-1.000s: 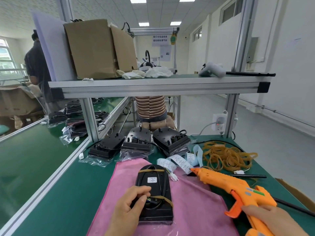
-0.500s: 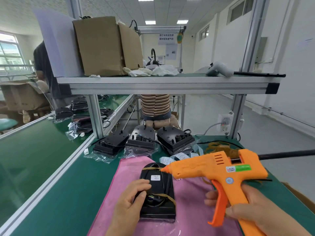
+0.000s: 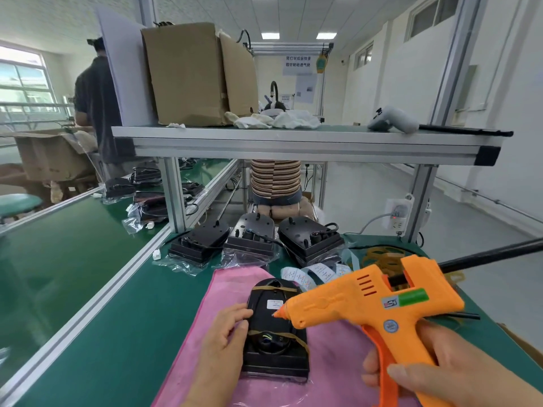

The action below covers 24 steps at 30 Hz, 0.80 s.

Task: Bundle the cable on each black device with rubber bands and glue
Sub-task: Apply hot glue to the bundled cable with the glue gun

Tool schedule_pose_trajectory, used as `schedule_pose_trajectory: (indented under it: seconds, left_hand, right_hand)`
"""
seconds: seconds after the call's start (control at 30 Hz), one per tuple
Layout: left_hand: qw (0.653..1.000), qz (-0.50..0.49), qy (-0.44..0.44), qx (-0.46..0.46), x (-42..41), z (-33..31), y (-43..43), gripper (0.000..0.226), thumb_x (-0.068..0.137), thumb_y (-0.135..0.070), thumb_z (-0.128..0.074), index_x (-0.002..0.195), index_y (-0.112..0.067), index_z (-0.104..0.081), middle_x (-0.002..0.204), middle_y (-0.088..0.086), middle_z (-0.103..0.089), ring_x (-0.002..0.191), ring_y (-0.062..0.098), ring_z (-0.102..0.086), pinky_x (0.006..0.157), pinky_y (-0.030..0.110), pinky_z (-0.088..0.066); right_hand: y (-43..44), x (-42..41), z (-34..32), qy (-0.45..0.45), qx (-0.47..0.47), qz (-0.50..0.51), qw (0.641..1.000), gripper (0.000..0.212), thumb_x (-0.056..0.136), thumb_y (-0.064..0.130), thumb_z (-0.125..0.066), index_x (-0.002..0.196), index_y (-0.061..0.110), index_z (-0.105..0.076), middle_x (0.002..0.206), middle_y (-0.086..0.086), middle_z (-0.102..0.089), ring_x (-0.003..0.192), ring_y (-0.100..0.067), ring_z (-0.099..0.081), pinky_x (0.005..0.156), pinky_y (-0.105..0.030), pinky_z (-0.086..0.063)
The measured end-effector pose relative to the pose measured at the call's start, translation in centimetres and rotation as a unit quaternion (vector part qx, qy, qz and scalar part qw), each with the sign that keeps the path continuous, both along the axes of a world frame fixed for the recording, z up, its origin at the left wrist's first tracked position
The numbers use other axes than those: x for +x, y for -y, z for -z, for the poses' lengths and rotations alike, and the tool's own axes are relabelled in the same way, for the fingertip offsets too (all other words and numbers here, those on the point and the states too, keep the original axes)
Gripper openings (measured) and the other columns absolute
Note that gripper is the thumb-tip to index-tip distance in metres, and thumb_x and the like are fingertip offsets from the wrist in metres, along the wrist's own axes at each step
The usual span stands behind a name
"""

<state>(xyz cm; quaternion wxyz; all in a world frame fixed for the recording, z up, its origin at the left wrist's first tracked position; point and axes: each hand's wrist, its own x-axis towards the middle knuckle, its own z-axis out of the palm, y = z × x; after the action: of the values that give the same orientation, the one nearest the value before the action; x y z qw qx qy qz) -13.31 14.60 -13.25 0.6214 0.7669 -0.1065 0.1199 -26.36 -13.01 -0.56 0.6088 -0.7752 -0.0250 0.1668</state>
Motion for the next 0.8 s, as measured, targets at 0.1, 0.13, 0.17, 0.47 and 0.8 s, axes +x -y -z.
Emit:
schedule_pose_trajectory:
  seconds: [0.1,0.13,0.17,0.47,0.8]
  left_hand:
    - [1.000,0.003,-0.006,0.005,-0.1,0.0,-0.1,0.034,0.095,0.001,-0.055,0.096,-0.027,-0.072,0.113,-0.022,-0.066,0.104,-0.008,-0.058,0.084,0.003,-0.042]
    - [1.000,0.002,-0.008,0.005,-0.2,0.0,-0.1,0.034,0.095,0.002,-0.054,0.096,-0.027,-0.073,0.114,-0.021,-0.066,0.104,-0.008,-0.058,0.085,0.004,-0.043]
    - [1.000,0.000,-0.008,0.003,-0.1,0.0,-0.1,0.034,0.095,0.002,-0.054,0.096,-0.026,-0.073,0.114,-0.020,-0.066,0.104,-0.007,-0.058,0.085,0.004,-0.043]
    - [1.000,-0.001,-0.004,0.016,-0.3,-0.3,0.0,0.032,0.094,0.003,-0.055,0.096,-0.024,-0.072,0.117,-0.017,-0.065,0.103,-0.007,-0.057,0.082,0.002,-0.042]
    - [1.000,0.006,-0.002,0.015,-0.4,-0.4,0.0,0.033,0.095,0.003,-0.055,0.093,-0.024,-0.073,0.117,-0.015,-0.065,0.103,-0.006,-0.057,0.084,0.004,-0.043]
  right_hand:
    - [-0.6,0.1,0.1,0.001,0.005,-0.007,1.000,0.056,0.073,0.021,-0.071,0.126,0.016,-0.051,0.106,-0.013,-0.073,0.103,-0.028,-0.070,0.090,-0.037,-0.056]
    - [-0.8,0.2,0.2,-0.004,-0.011,-0.008,1.000,0.055,0.074,0.022,-0.070,0.125,0.015,-0.052,0.105,-0.013,-0.074,0.103,-0.027,-0.070,0.092,-0.038,-0.056]
    - [-1.0,0.3,0.3,-0.010,-0.022,-0.010,1.000,0.053,0.074,0.024,-0.070,0.124,0.015,-0.053,0.105,-0.012,-0.074,0.103,-0.027,-0.070,0.092,-0.038,-0.055]
    - [-0.8,0.8,0.6,-0.022,-0.031,-0.017,0.999,0.063,0.069,0.035,-0.074,0.125,0.017,-0.052,0.107,-0.010,-0.073,0.105,-0.024,-0.070,0.089,-0.032,-0.054]
    - [-0.9,1.3,1.0,-0.032,-0.024,-0.034,0.999,0.067,0.071,0.035,-0.075,0.130,0.020,-0.046,0.110,-0.009,-0.073,0.106,-0.025,-0.069,0.091,-0.032,-0.054]
